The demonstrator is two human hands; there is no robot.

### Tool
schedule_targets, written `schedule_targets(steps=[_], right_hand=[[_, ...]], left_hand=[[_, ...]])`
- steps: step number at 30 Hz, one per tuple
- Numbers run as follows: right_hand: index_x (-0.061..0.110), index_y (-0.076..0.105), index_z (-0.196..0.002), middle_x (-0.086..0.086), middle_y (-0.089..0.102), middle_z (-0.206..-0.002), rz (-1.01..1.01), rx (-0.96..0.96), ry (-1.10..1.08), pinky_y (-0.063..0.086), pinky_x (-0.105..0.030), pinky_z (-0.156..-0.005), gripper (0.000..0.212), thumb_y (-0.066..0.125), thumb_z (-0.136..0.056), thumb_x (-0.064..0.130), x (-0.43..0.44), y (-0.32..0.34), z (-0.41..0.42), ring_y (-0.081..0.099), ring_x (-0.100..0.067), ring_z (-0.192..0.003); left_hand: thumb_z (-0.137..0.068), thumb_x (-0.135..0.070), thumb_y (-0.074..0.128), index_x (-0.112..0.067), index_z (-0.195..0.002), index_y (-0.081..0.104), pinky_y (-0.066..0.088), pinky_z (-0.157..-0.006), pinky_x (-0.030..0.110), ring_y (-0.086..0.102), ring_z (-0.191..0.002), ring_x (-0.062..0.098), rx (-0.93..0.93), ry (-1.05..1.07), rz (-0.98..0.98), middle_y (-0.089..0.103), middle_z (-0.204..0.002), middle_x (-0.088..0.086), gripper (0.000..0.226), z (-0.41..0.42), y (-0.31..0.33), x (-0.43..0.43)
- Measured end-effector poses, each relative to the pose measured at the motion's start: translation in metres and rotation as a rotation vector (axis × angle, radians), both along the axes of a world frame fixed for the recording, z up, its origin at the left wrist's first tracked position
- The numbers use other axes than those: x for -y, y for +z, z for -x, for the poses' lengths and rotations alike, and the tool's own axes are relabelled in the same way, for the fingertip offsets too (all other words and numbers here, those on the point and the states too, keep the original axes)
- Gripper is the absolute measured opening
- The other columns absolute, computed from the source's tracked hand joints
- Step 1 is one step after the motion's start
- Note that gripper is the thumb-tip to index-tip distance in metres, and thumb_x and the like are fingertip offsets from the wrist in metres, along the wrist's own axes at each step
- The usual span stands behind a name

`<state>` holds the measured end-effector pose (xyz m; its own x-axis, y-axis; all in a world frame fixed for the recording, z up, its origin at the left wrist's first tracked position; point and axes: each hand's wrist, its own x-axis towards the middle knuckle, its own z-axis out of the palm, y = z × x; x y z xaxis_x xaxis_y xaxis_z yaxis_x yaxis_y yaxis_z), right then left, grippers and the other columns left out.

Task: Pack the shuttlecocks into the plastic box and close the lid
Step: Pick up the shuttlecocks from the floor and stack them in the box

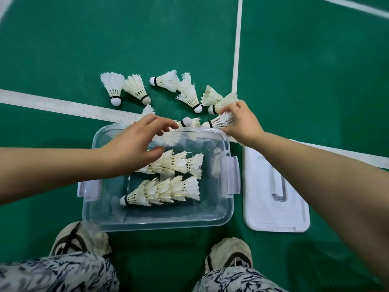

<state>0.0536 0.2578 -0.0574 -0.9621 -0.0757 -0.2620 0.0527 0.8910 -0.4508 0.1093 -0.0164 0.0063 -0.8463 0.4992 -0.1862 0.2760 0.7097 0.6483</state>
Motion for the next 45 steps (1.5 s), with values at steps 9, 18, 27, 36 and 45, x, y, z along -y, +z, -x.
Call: schedule_targets(steps=[9, 18, 27, 36, 45], right_hand=[[0.017, 0.058, -0.108, 0.001, 0.04, -0.106, 0.096, -0.249, 0.012, 0.038, -0.024, -0.079, 0.052, 0.081, -0.063, 0.021, 0.006, 0.08, -0.007, 0.045, -0.012, -0.089], [0.027, 0.057, -0.101, 0.015, 0.038, -0.094, 0.328, -0.198, 0.126, 0.035, -0.002, -0.073, 0.049, 0.083, -0.059, 0.022, 0.063, 0.127, -0.077, 0.047, -0.005, -0.082], [0.041, 0.052, -0.088, 0.015, 0.043, -0.092, 0.689, -0.084, 0.023, 0.04, -0.009, -0.075, 0.052, 0.086, -0.057, 0.016, 0.096, 0.127, -0.116, 0.049, 0.004, -0.086], [0.044, 0.058, -0.085, -0.005, 0.059, -0.113, 0.828, 0.063, -0.274, 0.046, -0.048, -0.095, 0.049, 0.082, -0.043, 0.044, 0.087, 0.102, -0.106, 0.057, -0.028, -0.109], [0.034, 0.053, -0.091, 0.011, 0.048, -0.1, 0.761, -0.042, -0.291, 0.045, -0.024, -0.082, 0.043, 0.083, -0.062, 0.022, 0.063, 0.094, -0.087, 0.052, -0.011, -0.091]], left_hand=[[-0.082, -0.014, 0.06, -0.029, -0.119, 0.048, 0.04, -0.079, 0.018, 0.049, -0.095, 0.007, -0.005, 0.012, -0.033, 0.046, -0.108, -0.009, 0.042, -0.011, 0.011, -0.001], [-0.075, -0.029, 0.072, -0.027, -0.126, 0.043, 0.044, -0.088, 0.028, 0.052, -0.105, 0.011, 0.224, -0.021, -0.049, 0.049, -0.117, -0.01, 0.059, -0.019, 0.013, -0.011], [-0.066, -0.075, 0.055, -0.043, -0.11, 0.049, 0.038, -0.104, 0.023, 0.042, -0.118, -0.013, 0.429, -0.184, -0.219, 0.051, -0.128, -0.021, 0.056, -0.033, 0.012, -0.011], [-0.067, -0.026, 0.073, -0.026, -0.104, 0.058, 0.052, -0.081, 0.017, 0.064, -0.096, 0.003, 0.745, 0.113, -0.51, 0.071, -0.099, -0.013, 0.04, -0.029, 0.001, -0.013], [-0.077, -0.047, 0.064, -0.02, -0.108, 0.05, 0.041, -0.079, 0.028, 0.054, -0.095, 0.018, 0.125, -0.247, 0.331, 0.06, -0.109, 0.0, 0.043, -0.008, -0.03, -0.012]])
